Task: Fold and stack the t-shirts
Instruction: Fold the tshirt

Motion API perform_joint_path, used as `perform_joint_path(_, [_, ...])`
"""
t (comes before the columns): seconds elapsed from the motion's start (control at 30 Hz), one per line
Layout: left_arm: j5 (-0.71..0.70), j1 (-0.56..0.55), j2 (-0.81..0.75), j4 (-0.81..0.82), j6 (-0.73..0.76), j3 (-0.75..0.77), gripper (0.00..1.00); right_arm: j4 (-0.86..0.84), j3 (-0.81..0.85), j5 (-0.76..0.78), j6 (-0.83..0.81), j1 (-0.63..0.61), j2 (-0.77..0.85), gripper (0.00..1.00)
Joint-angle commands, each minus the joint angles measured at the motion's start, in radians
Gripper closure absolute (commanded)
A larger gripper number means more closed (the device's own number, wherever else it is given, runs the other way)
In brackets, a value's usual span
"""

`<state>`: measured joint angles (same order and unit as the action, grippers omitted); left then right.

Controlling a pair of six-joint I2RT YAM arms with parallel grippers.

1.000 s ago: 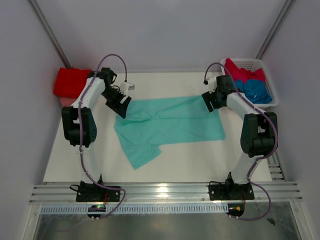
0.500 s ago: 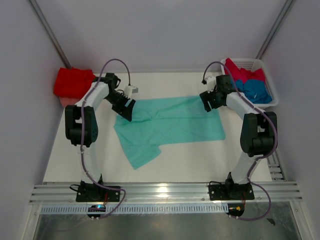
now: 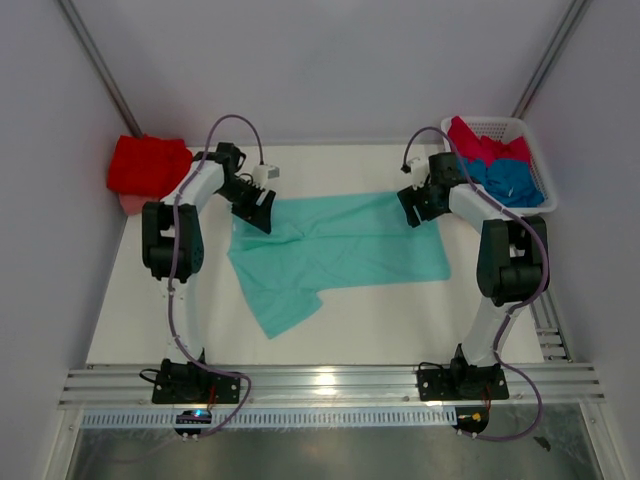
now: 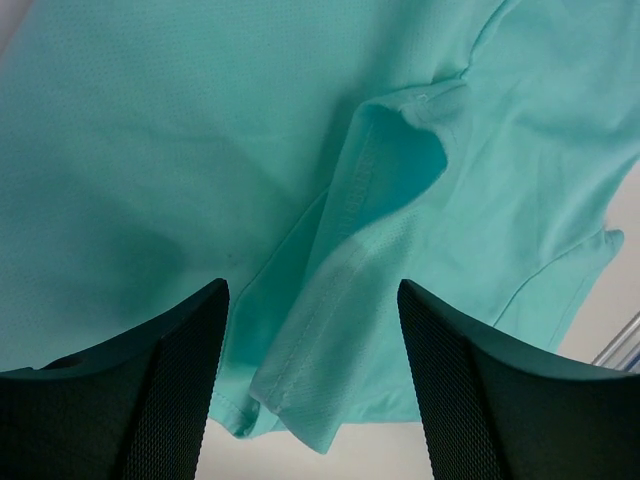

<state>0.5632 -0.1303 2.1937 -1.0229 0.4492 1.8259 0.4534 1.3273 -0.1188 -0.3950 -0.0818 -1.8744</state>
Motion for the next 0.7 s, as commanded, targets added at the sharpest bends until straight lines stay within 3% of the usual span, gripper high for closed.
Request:
perform_joint_path(0.0, [0.089,0.000,-0.003,-0.097,0.065,0.041,0.30,-0.018,0.046,-0.005,-0.012,0.002,-0.002,0.25])
perform_joint_path(0.4, [0.267,0.000,-0.031,-0.638,0.502,0.032,0.33,0.005,0.095,-0.036,0.008,0.002,-0.029,0.25])
perform_joint_path(0.57, [0.213,-0.003,-0.145,-0.638,0.582,-0.100,0.33,0.004,0.099,-0.039,0.010,0.004,-0.028,0.25])
perform_joint_path(0.67, [0.179,-0.003,-0.176,-0.550,0.487,-0.106,0.33,0.001,0.104,-0.044,0.016,0.002,-0.034,0.25])
